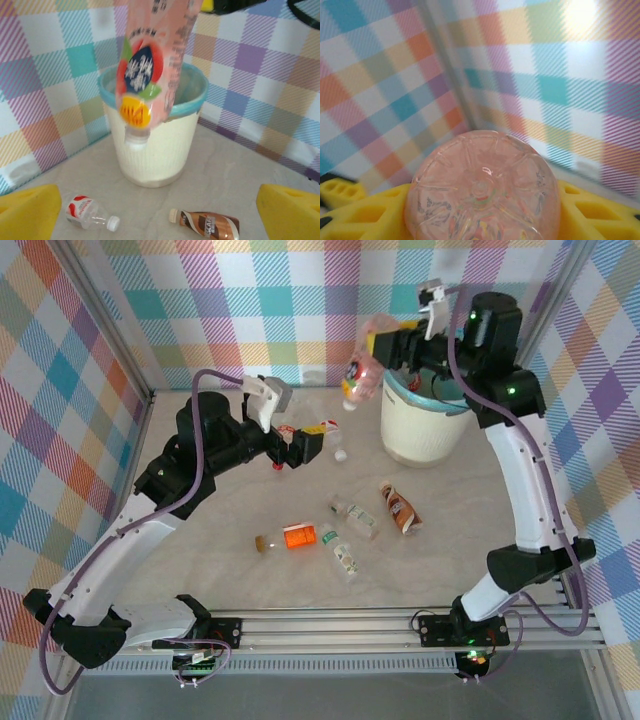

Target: Put the plastic bottles in the bin

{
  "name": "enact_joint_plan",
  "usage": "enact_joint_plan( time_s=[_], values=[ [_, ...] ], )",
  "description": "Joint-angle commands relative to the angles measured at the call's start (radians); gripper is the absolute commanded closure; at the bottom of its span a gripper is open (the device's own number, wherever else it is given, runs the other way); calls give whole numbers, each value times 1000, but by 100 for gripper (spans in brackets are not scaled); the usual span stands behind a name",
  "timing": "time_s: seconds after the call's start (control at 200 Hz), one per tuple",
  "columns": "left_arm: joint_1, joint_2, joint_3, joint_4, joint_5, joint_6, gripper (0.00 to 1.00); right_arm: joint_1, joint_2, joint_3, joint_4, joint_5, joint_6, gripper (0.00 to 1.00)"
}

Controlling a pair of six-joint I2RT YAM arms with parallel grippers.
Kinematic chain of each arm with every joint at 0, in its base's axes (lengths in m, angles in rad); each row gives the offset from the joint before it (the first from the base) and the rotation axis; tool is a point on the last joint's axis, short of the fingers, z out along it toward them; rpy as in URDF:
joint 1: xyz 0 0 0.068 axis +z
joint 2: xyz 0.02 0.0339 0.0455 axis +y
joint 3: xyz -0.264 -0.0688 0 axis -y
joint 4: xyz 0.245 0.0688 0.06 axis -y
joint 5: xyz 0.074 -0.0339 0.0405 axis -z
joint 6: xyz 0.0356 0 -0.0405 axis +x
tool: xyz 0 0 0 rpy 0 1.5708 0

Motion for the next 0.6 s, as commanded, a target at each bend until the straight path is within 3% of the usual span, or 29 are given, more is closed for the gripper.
enact_joint_plan(
  time_s=[0.0, 0.295, 0.595],
  values=[
    [-6, -14, -27, 26, -66, -28, 0, -38, 37, 75, -31, 209, -75, 56],
    [-5, -22, -87, 26, -97, -31, 0, -94, 121, 101, -60, 608, -203, 56],
    [-4, 9, -95, 13, -105, -28, 0, -93, 65, -165, 8, 586, -135, 55]
  ],
)
